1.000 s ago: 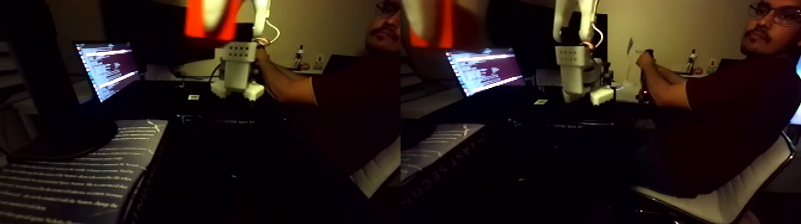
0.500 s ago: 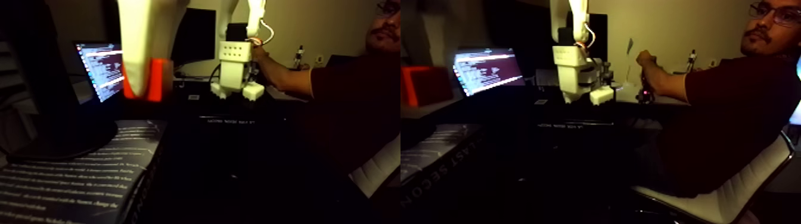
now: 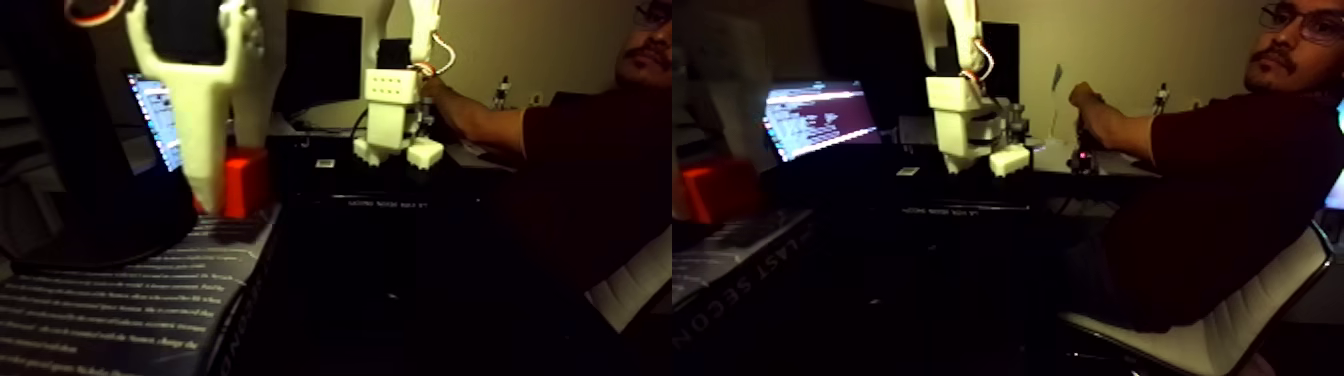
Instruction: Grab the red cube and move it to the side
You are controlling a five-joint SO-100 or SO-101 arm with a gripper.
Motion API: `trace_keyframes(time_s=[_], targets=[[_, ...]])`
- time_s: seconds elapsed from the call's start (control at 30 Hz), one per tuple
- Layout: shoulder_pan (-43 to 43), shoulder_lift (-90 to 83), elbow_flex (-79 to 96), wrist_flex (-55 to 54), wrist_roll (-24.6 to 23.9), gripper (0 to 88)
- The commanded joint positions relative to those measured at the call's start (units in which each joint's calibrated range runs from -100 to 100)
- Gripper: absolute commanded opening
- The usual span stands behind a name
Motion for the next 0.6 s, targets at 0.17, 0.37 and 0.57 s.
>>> trace_keyframes(time_s=[0.17, 0.37, 0.57], targets=[[1.2, 4.1, -5.7, -0.5, 0.1, 4.9], [1.7, 6.0, -8.7, -0.6, 0.1, 4.9], [1.8, 8.0, -9.8, -0.5, 0.1, 4.9]])
